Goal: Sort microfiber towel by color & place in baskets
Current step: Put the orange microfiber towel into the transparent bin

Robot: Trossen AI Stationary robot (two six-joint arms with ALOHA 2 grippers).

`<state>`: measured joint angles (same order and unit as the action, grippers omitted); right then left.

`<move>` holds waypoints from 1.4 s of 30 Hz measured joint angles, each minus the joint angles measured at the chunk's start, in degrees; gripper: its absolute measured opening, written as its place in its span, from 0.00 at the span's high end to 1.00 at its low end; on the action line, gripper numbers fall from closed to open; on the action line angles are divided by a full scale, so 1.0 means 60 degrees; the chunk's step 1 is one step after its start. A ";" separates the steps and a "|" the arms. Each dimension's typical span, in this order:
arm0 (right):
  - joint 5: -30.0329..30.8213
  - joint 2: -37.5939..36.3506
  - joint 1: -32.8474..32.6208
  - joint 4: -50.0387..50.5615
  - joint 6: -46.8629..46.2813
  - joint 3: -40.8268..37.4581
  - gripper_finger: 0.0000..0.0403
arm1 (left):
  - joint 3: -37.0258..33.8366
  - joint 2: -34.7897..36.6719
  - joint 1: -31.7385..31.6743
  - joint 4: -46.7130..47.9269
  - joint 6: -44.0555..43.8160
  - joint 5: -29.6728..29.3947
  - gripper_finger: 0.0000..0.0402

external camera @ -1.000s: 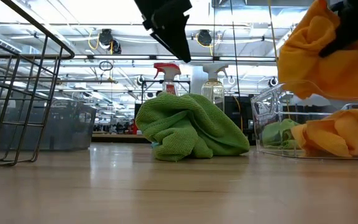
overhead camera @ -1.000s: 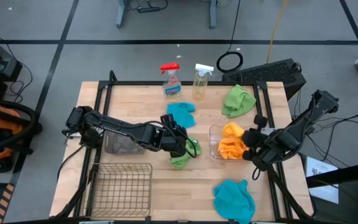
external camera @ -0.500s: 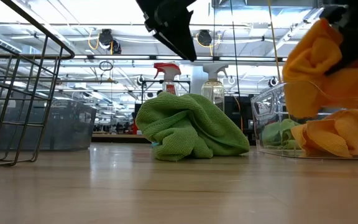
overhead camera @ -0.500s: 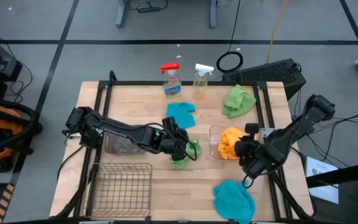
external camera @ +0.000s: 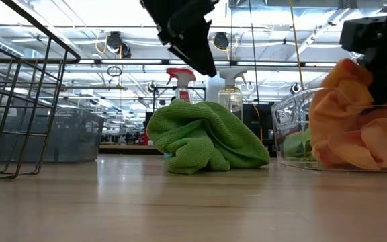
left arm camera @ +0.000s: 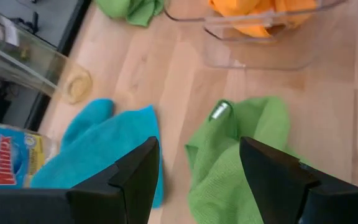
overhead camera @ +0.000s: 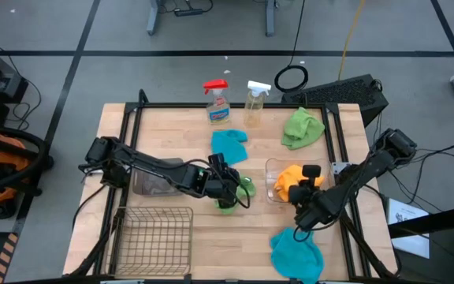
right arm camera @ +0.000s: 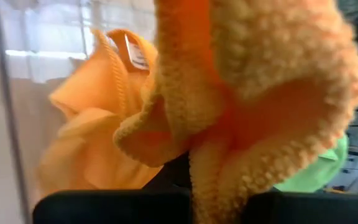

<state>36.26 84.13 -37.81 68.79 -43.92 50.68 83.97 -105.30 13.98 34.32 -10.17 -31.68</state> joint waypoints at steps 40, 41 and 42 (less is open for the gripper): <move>-0.3377 -0.4119 0.0126 -0.0750 -0.2373 0.0004 0.70 | -0.0004 0.0007 0.0812 -0.0148 0.0016 0.0496 0.43; -0.3350 -0.4071 0.0139 -0.0907 -0.2296 0.0004 0.75 | -0.0004 0.0007 0.0812 -0.0148 0.0018 0.0496 0.43; -0.3350 -0.4002 0.0167 -0.1050 -0.2165 0.0004 0.81 | -0.0004 0.0007 0.0809 -0.0148 0.0018 0.0492 0.43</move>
<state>16.16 60.12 -36.81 62.49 -56.91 50.70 83.94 -105.25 18.83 33.43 -10.07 -28.73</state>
